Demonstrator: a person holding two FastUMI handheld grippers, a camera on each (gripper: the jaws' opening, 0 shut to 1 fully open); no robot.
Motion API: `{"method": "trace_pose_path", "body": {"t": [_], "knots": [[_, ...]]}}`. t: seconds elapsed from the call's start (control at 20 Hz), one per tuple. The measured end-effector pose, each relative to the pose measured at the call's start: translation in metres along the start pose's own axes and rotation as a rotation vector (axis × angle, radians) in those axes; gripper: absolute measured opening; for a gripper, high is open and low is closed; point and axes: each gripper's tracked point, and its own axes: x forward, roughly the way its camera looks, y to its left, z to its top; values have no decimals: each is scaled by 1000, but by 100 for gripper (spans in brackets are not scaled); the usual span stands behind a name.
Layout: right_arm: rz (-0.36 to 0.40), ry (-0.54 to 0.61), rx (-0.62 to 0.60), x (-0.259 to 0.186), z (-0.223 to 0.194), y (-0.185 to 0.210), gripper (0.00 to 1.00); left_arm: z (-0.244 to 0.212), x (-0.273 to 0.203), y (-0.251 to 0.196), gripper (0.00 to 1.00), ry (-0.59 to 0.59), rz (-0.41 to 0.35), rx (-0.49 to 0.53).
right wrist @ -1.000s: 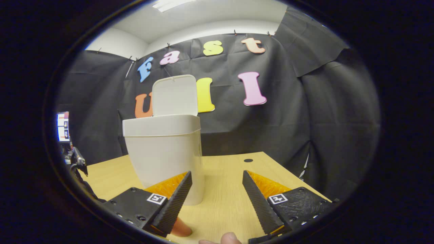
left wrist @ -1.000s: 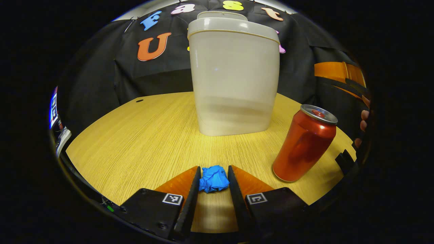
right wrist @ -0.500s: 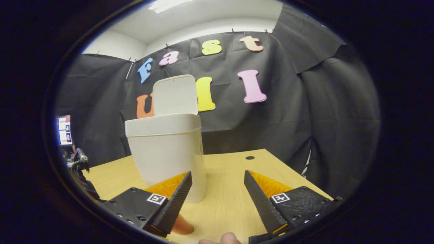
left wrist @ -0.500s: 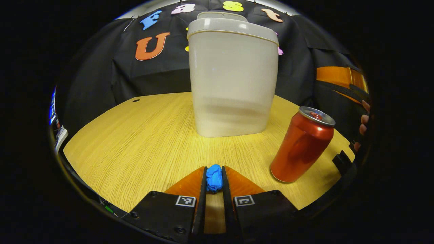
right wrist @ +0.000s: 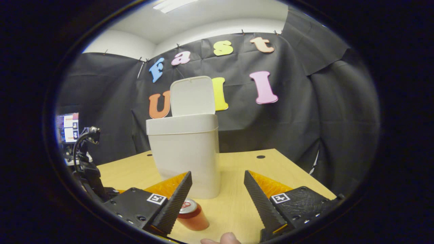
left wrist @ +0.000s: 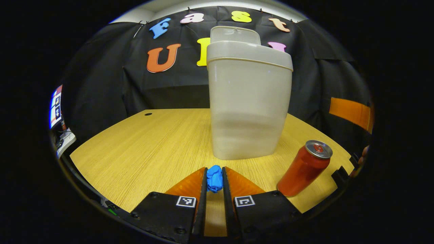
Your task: Press the lid of the desktop garbage bin to open it, pick up the crumpled paper on the desktop and throw it into the bin, then pick up the pop can on the desktop and drop it into the bin, and finally close the garbage bin lid.
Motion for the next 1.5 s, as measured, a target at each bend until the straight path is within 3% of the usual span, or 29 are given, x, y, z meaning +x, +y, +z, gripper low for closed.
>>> {"method": "trace_pose_path", "body": {"t": [0.55, 1.5], "knots": [[22, 72, -112, -1, -54, 48, 96, 2, -13, 16, 27, -27, 6, -34], [-17, 256, -57, 23, -131, 43, 96, 29, -17, 45, 27, -93, 50, -49]]}}
